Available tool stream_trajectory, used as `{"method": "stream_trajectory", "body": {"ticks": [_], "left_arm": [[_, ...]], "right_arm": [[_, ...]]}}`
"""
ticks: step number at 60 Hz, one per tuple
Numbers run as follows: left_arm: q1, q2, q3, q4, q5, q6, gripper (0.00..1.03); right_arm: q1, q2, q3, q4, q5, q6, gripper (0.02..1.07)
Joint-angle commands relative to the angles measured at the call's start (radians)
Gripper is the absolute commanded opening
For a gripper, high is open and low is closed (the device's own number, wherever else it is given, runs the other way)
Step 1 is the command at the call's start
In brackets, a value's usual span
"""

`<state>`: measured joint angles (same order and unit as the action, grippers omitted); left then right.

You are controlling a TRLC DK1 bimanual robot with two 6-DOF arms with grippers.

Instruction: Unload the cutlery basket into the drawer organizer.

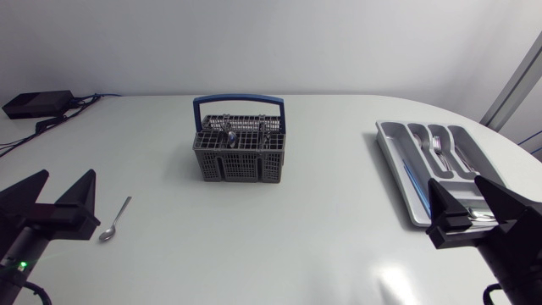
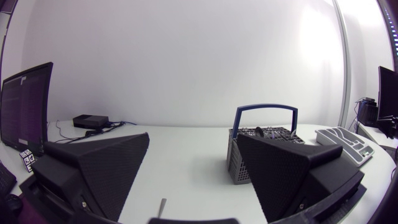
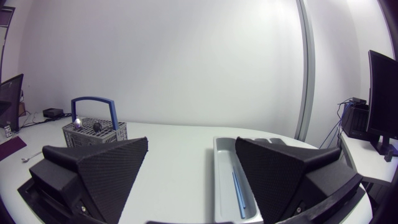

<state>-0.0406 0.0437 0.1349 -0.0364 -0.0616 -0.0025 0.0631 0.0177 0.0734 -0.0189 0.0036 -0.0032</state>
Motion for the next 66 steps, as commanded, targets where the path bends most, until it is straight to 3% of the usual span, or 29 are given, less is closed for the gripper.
{"method": "stream_trajectory", "body": {"ticks": [1,16,29,41,53,66], "left_arm": [[-0.002,0.078,0.081,-0.002,-0.006,-0.024,0.99],[-0.027,0.367,0.304,-0.100,-0.007,-0.077,0.99],[-0.140,0.599,0.506,-0.266,-0.066,-0.103,0.99],[-0.182,0.766,0.658,-0.376,-0.070,-0.094,0.99],[-0.191,0.874,0.756,-0.442,0.017,-0.056,0.99],[-0.206,0.993,0.867,-0.508,0.019,-0.067,0.98]], "right_arm": [[0.014,0.045,0.051,0.016,0.006,0.026,1.03],[0.029,0.232,0.164,0.051,0.015,0.042,1.03],[0.040,0.418,0.296,0.056,0.016,0.060,1.03],[0.086,0.530,0.388,0.034,0.061,0.060,1.03],[0.126,0.643,0.514,-0.098,0.079,0.058,1.03],[0.129,0.809,0.683,-0.260,0.049,0.055,1.02]]}}
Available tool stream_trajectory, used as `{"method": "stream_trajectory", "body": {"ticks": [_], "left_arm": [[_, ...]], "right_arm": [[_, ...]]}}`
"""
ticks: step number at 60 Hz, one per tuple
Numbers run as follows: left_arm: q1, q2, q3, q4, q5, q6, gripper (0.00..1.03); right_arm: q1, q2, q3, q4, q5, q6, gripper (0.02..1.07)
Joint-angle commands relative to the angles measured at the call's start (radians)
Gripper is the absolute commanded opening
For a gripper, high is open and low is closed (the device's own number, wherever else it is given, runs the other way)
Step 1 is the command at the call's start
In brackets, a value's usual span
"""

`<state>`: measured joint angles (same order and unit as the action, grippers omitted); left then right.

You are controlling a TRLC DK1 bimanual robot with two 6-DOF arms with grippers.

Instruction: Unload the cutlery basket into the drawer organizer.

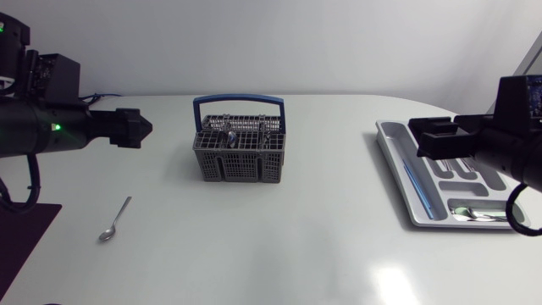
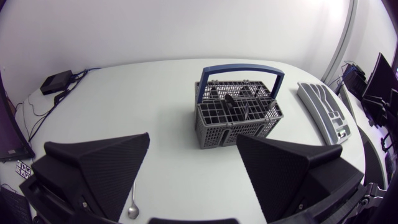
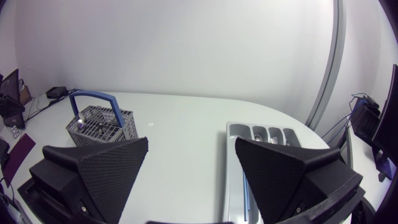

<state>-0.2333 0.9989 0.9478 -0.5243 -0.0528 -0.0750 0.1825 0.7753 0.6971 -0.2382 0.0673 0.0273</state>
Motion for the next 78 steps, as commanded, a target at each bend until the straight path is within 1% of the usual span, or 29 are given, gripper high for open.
{"method": "stream_trajectory", "body": {"ticks": [1,9,16,19,24,28,32,40,47,53,57,63,70,74,78], "left_arm": [[-0.014,0.047,0.063,-0.025,0.010,0.006,0.98],[-0.035,0.089,0.097,-0.036,0.019,0.006,0.98],[-0.057,0.124,0.117,-0.036,0.021,0.004,0.98],[-0.060,0.138,0.128,-0.036,0.036,0.004,0.98],[-0.063,0.170,0.149,-0.032,0.047,0.004,0.98],[-0.064,0.187,0.157,-0.020,0.077,0.004,0.98],[-0.069,0.216,0.166,-0.022,0.120,0.004,0.98],[-0.087,0.265,0.181,-0.006,0.130,0.011,0.98],[-0.093,0.307,0.192,0.012,0.154,0.007,0.97],[-0.104,0.356,0.204,0.032,0.168,0.000,0.96],[-0.121,0.389,0.213,0.044,0.169,0.001,0.95],[-0.129,0.434,0.235,0.070,0.176,0.007,0.91],[-0.127,0.494,0.282,0.073,0.208,0.012,0.91],[-0.124,0.532,0.307,0.073,0.237,0.018,0.91],[-0.124,0.564,0.325,0.073,0.246,0.023,0.91]], "right_arm": [[0.009,0.062,0.070,-0.050,-0.018,0.025,1.02],[0.025,0.148,0.154,-0.122,-0.061,0.025,1.02],[0.021,0.214,0.208,-0.159,-0.144,0.029,1.02],[0.018,0.239,0.226,-0.164,-0.175,0.039,1.02],[0.018,0.277,0.260,-0.170,-0.215,0.105,1.02],[0.023,0.309,0.291,-0.185,-0.256,0.178,1.01],[0.020,0.343,0.318,-0.200,-0.308,0.234,0.97],[0.037,0.404,0.369,-0.248,-0.317,0.234,0.95],[0.049,0.450,0.400,-0.271,-0.354,0.232,0.95],[0.060,0.492,0.435,-0.303,-0.393,0.183,0.95],[0.064,0.515,0.458,-0.312,-0.393,0.175,0.95],[0.075,0.547,0.492,-0.316,-0.386,0.175,0.95],[0.089,0.584,0.529,-0.317,-0.389,0.180,0.95],[0.109,0.613,0.552,-0.335,-0.389,0.180,0.93],[0.124,0.631,0.564,-0.340,-0.389,0.180,0.93]]}}
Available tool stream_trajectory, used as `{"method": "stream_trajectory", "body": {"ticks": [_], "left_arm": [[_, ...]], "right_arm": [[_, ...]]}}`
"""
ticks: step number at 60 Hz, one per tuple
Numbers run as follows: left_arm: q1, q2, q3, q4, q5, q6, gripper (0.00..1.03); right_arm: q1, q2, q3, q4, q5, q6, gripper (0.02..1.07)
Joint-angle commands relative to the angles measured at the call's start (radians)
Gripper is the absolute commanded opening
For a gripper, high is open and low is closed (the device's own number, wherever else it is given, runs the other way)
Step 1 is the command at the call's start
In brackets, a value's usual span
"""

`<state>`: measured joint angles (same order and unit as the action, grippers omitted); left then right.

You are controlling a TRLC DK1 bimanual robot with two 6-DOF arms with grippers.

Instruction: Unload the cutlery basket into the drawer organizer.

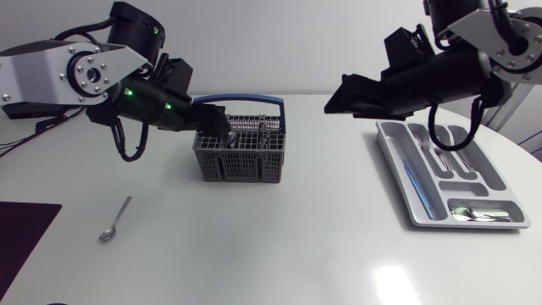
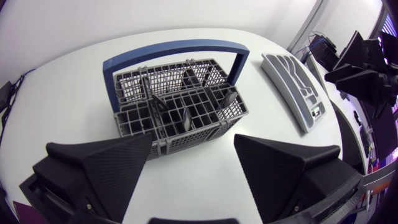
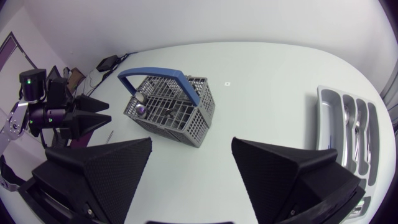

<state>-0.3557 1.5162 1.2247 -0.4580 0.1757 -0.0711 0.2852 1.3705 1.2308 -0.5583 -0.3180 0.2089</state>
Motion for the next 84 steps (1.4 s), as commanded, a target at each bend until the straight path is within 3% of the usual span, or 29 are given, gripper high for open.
{"method": "stream_trajectory", "body": {"ticks": [1,14,22,28,49,70,84], "left_arm": [[-0.002,0.061,0.056,0.009,0.021,0.022,0.89],[0.006,0.160,0.113,0.018,0.050,0.047,0.85],[0.009,0.202,0.128,0.039,0.053,0.054,0.78],[0.012,0.228,0.137,0.055,0.077,0.062,0.65],[0.024,0.325,0.167,0.124,0.084,0.060,0.59],[0.031,0.338,0.164,0.137,0.107,0.056,0.33],[0.024,0.338,0.153,0.137,0.107,0.054,0.29]], "right_arm": [[0.031,0.044,0.035,-0.025,-0.003,-0.002,0.93],[0.069,0.091,0.061,-0.041,-0.003,-0.029,0.93],[0.078,0.105,0.062,-0.037,-0.003,-0.040,0.93],[0.086,0.114,0.058,-0.035,-0.003,-0.045,0.93],[0.095,0.131,0.021,-0.012,-0.006,-0.066,0.93],[0.095,0.141,-0.008,0.011,-0.004,-0.069,0.93],[0.095,0.141,-0.022,0.017,-0.003,-0.072,0.93]]}}
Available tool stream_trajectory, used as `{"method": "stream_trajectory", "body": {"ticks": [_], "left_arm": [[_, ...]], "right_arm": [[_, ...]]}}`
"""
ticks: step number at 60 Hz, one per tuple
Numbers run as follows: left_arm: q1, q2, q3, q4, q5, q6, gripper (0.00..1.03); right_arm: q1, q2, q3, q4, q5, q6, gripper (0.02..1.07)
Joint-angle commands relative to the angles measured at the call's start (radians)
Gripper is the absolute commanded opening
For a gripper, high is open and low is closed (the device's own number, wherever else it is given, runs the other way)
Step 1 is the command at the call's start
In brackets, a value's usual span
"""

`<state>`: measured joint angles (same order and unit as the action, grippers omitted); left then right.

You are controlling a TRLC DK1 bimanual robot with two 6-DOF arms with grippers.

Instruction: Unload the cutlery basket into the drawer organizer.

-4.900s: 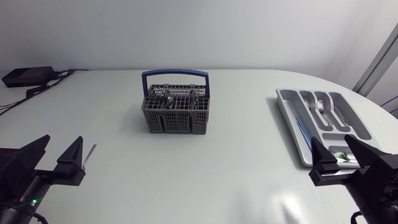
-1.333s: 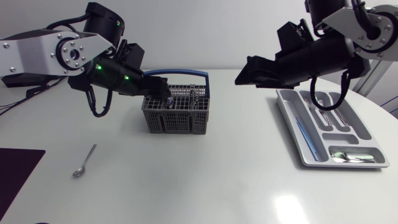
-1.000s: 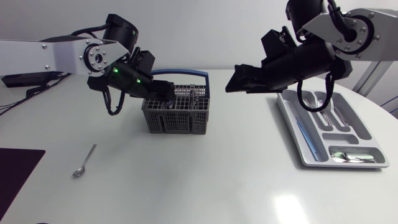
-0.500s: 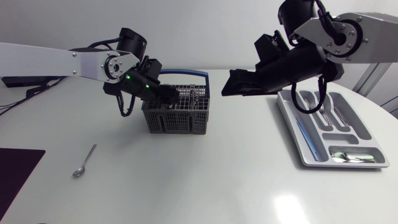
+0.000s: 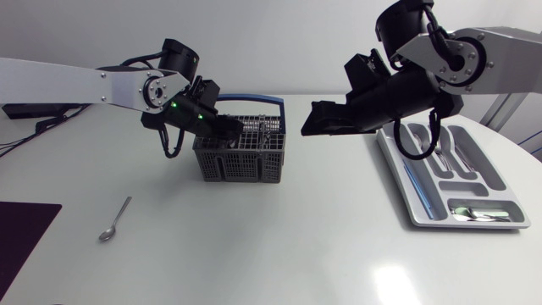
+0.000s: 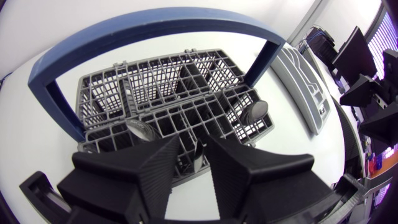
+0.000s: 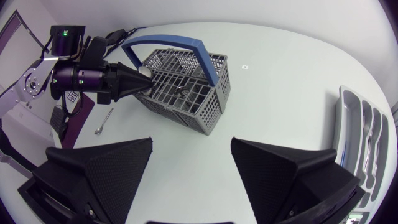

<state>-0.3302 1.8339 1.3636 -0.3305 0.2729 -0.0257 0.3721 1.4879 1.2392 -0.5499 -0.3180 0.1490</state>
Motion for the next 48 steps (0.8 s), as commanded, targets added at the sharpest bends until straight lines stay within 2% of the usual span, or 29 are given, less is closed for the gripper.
{"method": "stream_trajectory", "body": {"ticks": [1,6,22,34,48], "left_arm": [[-0.003,0.021,0.012,0.010,0.009,0.009,0.29],[-0.004,0.021,0.008,0.010,0.009,0.010,0.24],[-0.010,0.015,0.011,-0.031,0.008,0.013,0.24],[-0.010,-0.007,-0.004,-0.031,0.009,0.017,0.06],[-0.010,-0.035,-0.018,-0.030,0.009,0.009,0.04]], "right_arm": [[0.008,0.023,-0.032,0.010,-0.003,-0.011,0.93],[0.008,0.020,-0.038,0.013,-0.003,-0.012,0.93],[0.008,0.011,-0.050,0.013,-0.001,-0.012,0.93],[0.016,0.008,-0.063,0.016,-0.001,-0.011,0.93],[0.018,-0.008,-0.072,0.016,0.000,-0.011,0.93]]}}
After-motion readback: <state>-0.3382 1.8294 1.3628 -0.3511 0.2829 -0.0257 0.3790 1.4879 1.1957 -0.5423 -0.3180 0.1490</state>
